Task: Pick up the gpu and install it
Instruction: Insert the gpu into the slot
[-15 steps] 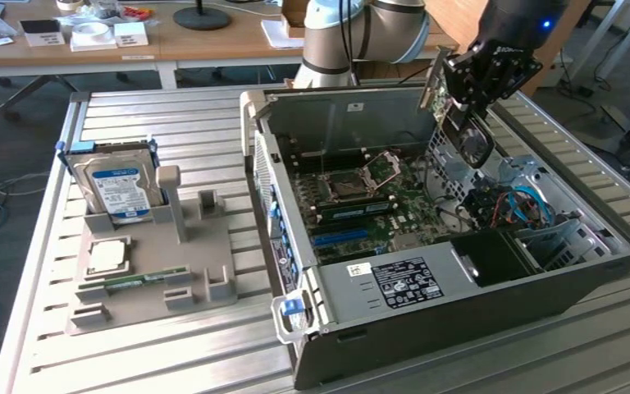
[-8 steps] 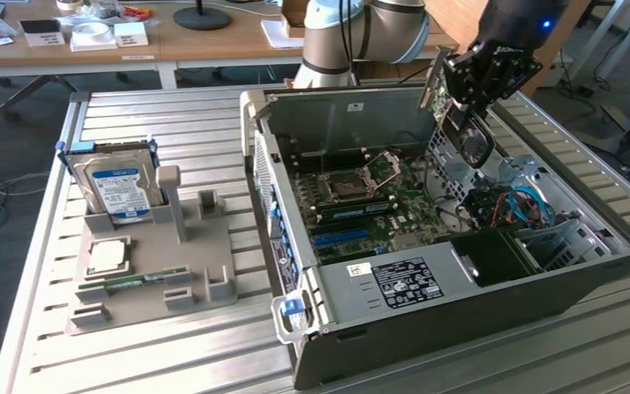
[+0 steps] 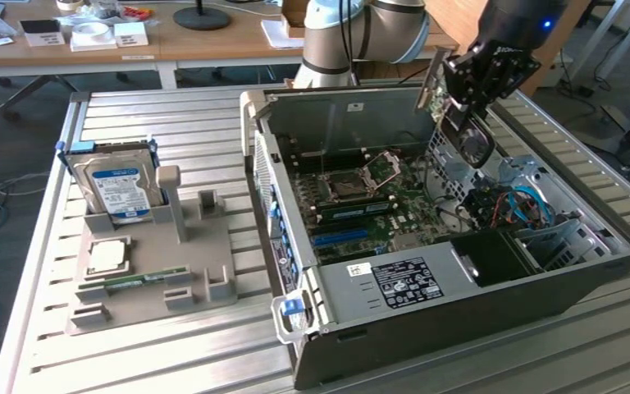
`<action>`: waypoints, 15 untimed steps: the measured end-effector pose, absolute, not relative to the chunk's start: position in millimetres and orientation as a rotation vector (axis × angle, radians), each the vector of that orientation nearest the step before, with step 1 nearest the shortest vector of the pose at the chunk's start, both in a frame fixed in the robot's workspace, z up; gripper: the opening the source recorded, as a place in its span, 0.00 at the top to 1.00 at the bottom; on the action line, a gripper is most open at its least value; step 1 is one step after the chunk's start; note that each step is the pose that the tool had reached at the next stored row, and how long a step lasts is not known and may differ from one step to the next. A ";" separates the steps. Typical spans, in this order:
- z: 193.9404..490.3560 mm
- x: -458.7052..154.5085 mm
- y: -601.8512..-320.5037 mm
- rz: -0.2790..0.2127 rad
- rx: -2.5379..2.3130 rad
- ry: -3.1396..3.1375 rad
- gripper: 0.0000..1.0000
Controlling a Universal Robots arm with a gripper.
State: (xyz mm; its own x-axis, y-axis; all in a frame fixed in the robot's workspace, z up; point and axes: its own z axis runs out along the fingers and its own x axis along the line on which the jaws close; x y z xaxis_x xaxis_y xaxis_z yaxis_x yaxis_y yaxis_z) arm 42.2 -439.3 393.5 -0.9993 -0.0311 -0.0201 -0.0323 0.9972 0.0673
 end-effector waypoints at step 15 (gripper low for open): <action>392.5 41.7 -439.3 0.109 -0.444 3.098 0.74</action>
State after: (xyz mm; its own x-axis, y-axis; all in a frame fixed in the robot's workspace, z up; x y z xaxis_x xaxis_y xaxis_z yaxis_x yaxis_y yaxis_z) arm 41.7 -439.3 392.5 -0.9598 -0.2801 -0.0201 -0.2808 0.9574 0.0673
